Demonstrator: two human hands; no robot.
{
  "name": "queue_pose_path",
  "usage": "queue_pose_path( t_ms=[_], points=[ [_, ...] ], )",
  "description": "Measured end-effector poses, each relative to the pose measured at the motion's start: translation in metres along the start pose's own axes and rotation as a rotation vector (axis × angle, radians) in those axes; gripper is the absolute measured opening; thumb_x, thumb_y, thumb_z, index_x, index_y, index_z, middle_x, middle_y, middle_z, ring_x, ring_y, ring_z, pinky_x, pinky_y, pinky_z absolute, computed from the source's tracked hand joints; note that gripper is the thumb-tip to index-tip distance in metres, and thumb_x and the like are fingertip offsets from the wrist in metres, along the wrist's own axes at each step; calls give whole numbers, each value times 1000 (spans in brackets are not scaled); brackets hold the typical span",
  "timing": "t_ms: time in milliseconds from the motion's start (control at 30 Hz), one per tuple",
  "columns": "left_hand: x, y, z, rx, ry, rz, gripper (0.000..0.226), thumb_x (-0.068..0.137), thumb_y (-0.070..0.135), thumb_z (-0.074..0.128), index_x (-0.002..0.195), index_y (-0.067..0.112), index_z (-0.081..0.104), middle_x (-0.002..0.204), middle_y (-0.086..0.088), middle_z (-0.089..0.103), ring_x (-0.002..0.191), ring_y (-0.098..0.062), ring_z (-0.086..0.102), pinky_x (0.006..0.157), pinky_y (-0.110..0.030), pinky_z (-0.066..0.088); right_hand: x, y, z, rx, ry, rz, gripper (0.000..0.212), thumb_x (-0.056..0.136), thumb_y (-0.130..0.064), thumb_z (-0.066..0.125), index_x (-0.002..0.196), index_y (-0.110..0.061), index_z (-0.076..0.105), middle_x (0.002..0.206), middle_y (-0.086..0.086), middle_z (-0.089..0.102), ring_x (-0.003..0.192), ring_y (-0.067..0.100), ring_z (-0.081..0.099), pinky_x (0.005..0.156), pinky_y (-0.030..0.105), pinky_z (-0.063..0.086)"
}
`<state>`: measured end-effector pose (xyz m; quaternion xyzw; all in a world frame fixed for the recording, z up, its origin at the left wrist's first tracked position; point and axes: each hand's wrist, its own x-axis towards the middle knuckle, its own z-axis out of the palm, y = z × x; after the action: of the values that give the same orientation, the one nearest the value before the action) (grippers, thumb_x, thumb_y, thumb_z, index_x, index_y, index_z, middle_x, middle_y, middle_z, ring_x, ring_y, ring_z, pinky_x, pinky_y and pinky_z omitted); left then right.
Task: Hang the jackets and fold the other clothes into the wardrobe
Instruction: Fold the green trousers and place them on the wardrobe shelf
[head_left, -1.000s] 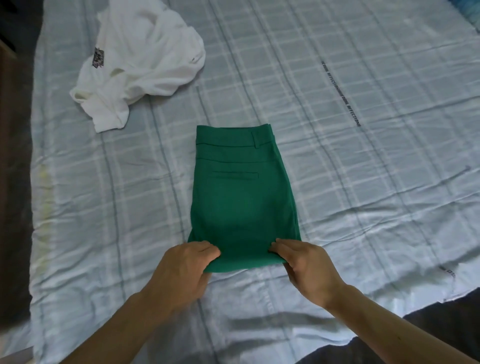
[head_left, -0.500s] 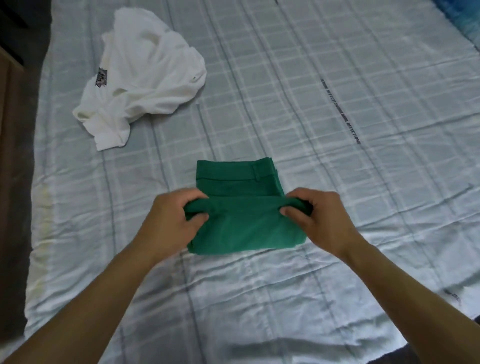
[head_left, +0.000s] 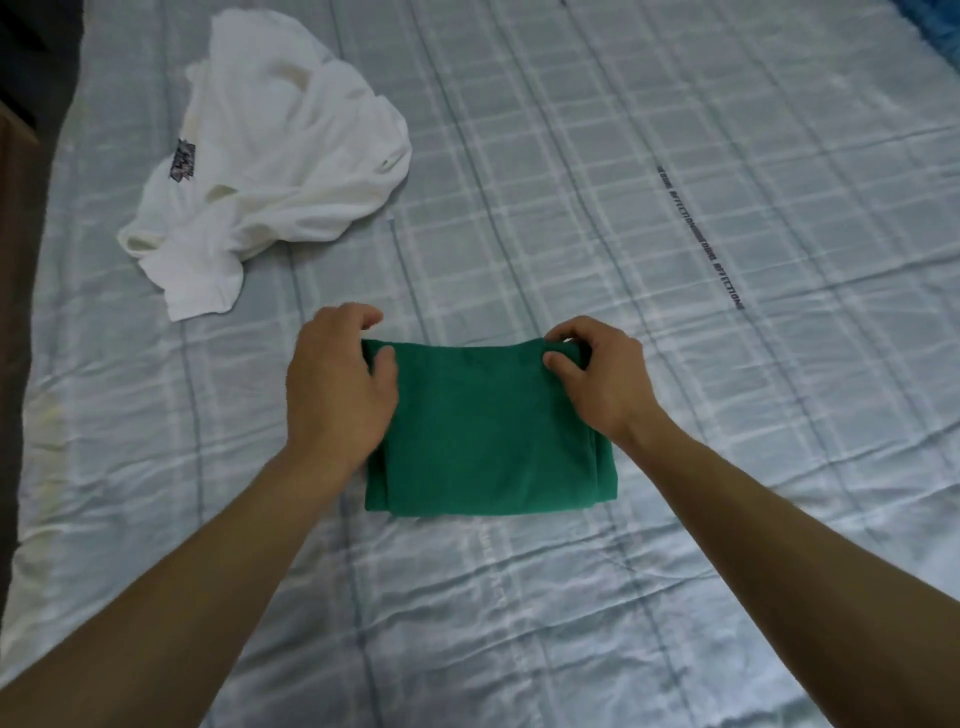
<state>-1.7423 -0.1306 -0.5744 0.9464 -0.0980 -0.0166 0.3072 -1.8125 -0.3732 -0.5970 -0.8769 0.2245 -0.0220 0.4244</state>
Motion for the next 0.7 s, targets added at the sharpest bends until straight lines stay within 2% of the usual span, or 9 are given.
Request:
queue_pose_path(
  t_ms=[100,167,233,300,400,500,700],
  points=[
    [-34,16,9,129,-74,335,34,94,22,53,125,9,59,127,-10,60,117,-27,53,101,-42,44,-6,3,7,-53,-8,-21,18,90,-12,65,107,-18,67,99,-3,68,85,7,60,77,19,48],
    [-47,13,25,270,-197,421,49,96,30,47,138,5,52,144,-13,52,136,-30,46,114,-47,37,-10,3,10,-181,39,-35,30,89,-11,64,119,-17,63,116,3,61,100,15,56,89,28,47],
    [-48,-1,39,402,-287,396,59,100,37,35,150,5,39,158,-13,35,148,-30,30,121,-49,25,-16,1,11,-339,132,-79,44,86,-8,64,129,-15,58,132,9,53,118,25,50,101,39,43],
    [-46,-14,46,483,-314,366,66,100,44,25,154,6,30,163,-12,24,152,-28,20,123,-50,19,-24,-1,14,-439,168,-206,51,85,-9,65,134,-11,54,142,12,48,131,30,44,109,44,37],
    [-44,-26,52,495,-325,386,70,98,48,24,155,7,28,164,-11,20,153,-27,16,123,-50,15,-39,4,31,-506,7,-385,58,94,-32,56,145,-7,43,155,15,36,145,33,30,119,46,27],
    [-43,-29,54,492,-330,407,70,99,50,24,156,9,24,166,-9,15,154,-25,9,124,-50,12,-48,20,49,-548,-127,-370,70,99,-52,36,155,-10,26,164,13,16,153,29,8,123,49,16],
    [-37,-40,64,468,-376,397,72,100,54,23,159,14,13,168,-4,5,155,-21,-1,124,-51,10,-40,40,59,-615,-171,-289,74,100,-56,24,158,-13,11,166,5,4,153,24,-6,123,50,12]
  ],
)
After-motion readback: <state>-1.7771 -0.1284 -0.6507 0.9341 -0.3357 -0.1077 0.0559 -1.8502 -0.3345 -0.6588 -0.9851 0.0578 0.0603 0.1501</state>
